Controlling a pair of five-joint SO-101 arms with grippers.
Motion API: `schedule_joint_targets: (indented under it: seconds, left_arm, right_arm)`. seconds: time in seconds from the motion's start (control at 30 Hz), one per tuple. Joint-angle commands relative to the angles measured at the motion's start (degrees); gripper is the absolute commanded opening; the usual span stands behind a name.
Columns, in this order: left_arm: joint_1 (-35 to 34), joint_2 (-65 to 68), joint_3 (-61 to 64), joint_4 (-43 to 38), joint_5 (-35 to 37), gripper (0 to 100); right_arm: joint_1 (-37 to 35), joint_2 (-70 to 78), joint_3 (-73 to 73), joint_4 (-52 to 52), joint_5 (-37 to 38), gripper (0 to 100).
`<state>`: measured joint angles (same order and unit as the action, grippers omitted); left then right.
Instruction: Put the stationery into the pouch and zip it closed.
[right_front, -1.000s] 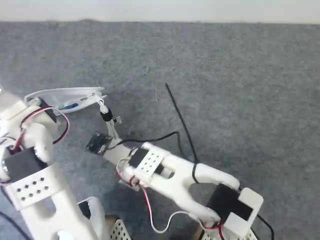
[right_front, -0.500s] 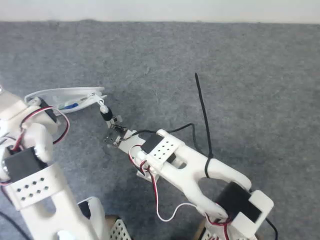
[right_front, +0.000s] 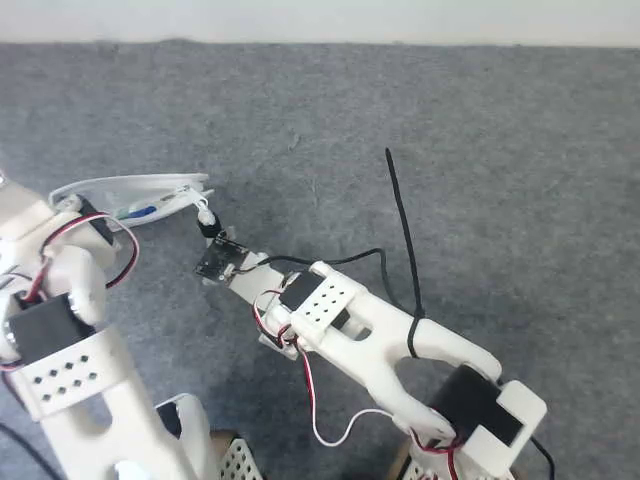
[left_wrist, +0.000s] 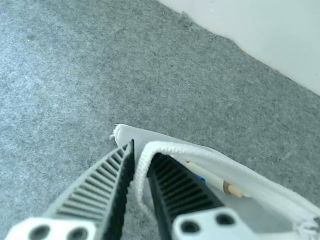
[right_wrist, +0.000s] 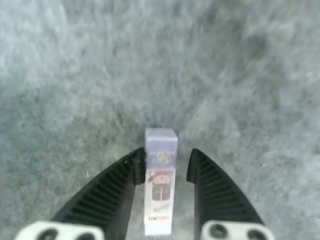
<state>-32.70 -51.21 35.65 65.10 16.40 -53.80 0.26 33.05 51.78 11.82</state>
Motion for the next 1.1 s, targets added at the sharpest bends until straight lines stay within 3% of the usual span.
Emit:
schedule_joint_targets:
  seconds: [0.0,0.13,0.3,0.57,0.7,1.07]
  left_arm:
    - [-0.26,-0.53,-1.01,-2.11,0.53,1]
    - [-0.26,-0.53,-0.75,-2.11,0.53,1]
    - [-0.26,-0.62,-0.31,-2.37,-0.88,1]
    - [-0.26,-0.62,-0.22,-2.37,-0.88,1]
    - [-0.26,-0.62,-0.22,-2.37,-0.79,1]
    - [-0.09,-0.62,-0.22,-2.29,-0.7,1]
  right_arm:
    - [-0.48,-1.45,-0.26,-1.8,-0.53,13.2]
    - [-0.48,2.95,-1.49,-3.65,-0.44,11.8]
    - [-0.31,3.56,-2.37,-3.65,-0.35,0.6]
    - [-0.22,2.51,-5.1,2.33,-1.05,0.7]
    - [1.01,-1.36,-5.8,4.7,-7.12,0.7]
    - [9.01,-15.43,-5.8,9.36,-8.18,0.7]
